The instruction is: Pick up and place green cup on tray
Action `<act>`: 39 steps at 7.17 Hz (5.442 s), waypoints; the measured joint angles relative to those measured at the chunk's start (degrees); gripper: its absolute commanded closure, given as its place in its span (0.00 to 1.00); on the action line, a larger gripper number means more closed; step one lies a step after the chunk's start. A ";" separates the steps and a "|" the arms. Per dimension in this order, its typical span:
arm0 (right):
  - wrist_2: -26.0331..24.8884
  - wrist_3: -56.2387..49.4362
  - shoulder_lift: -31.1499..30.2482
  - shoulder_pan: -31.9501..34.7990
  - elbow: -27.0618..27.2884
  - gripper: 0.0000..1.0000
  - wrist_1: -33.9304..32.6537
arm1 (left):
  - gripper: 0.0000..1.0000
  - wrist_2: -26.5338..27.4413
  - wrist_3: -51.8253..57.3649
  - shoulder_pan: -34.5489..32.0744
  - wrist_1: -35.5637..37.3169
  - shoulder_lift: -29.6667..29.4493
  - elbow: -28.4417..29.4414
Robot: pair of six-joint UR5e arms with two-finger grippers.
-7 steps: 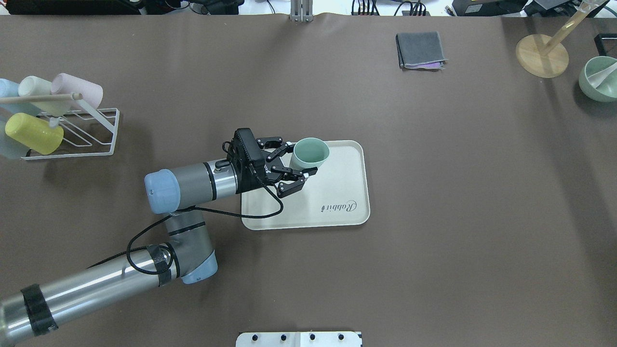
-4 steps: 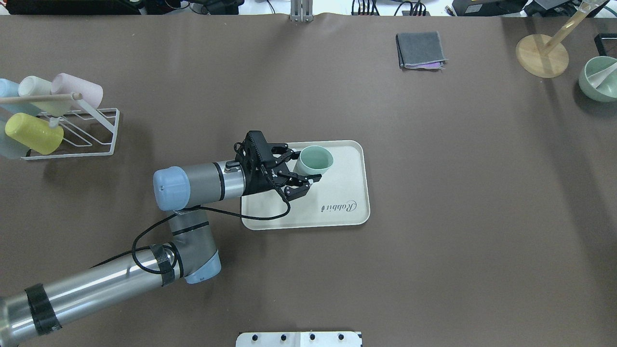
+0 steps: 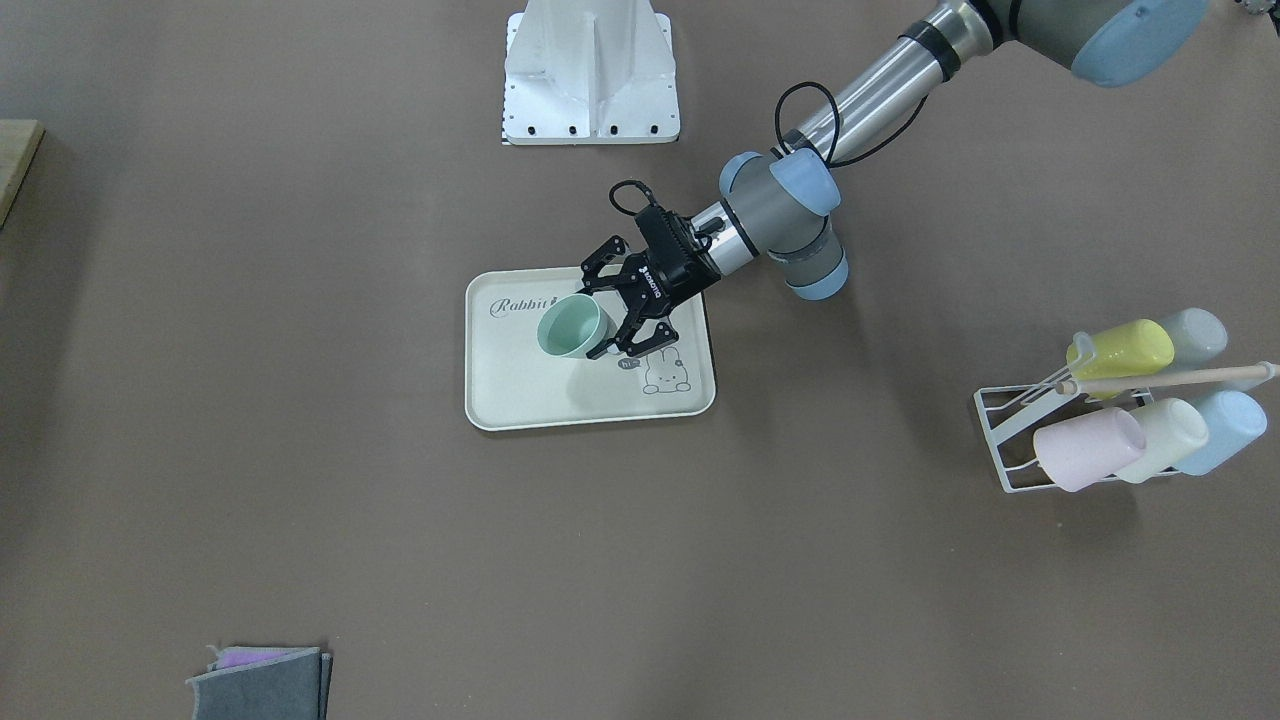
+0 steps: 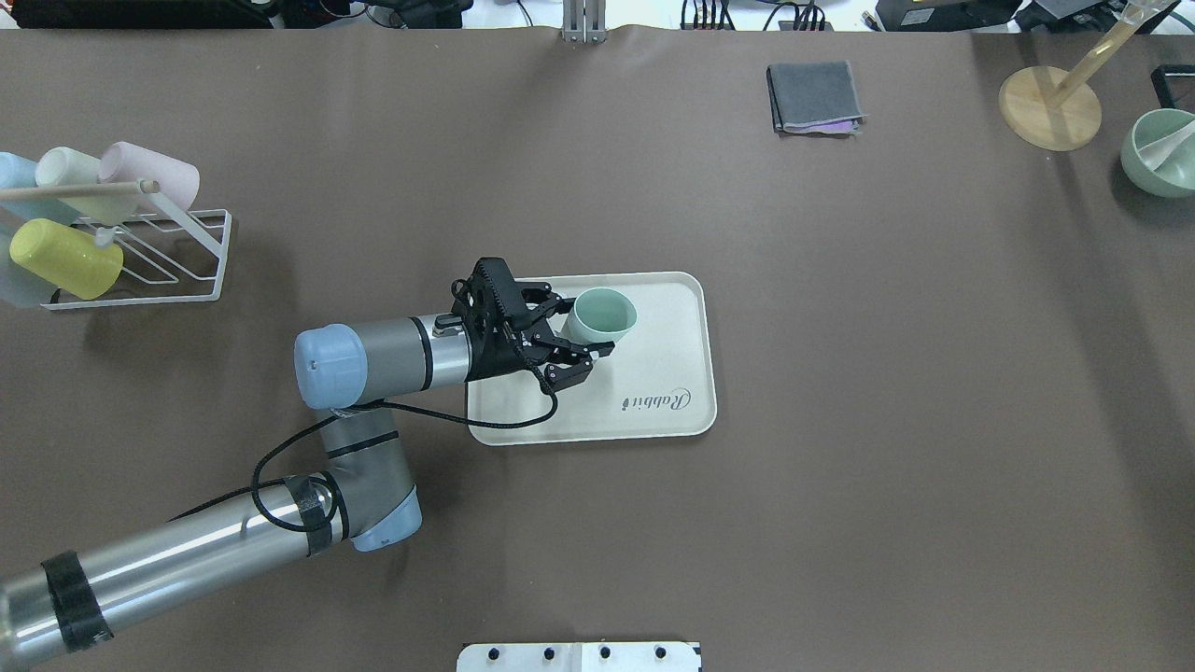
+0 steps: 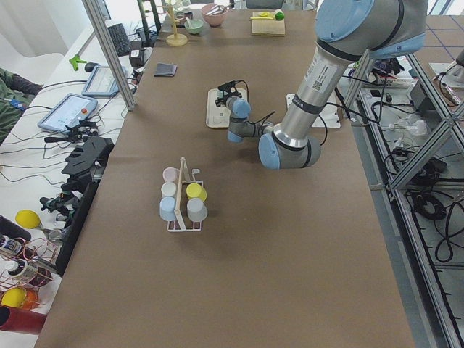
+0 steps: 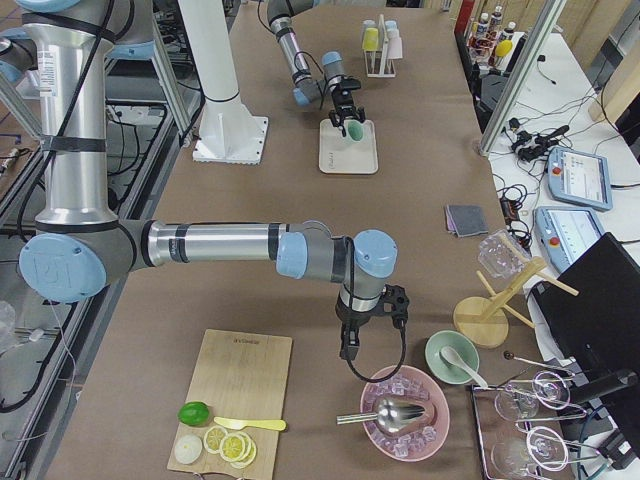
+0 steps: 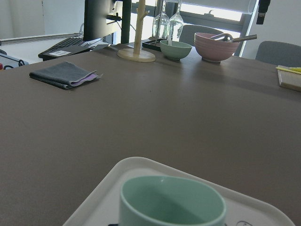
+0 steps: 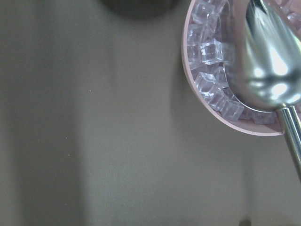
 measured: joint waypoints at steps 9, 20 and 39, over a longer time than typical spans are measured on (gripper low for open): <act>0.01 -0.09 -0.21 0.00 -0.08 0.00 -0.02 | 0.02 0.21 1.94 -0.54 1.84 3.65 -5.81; 0.40 -0.18 -0.30 0.00 0.12 0.00 -0.27 | 0.02 19.95 19.77 -9.99 88.55 2.50 -35.67; 0.87 -0.27 -0.67 0.00 1.04 0.00 -0.26 | 0.02 -41.56 30.47 -64.54 98.49 42.91 -38.52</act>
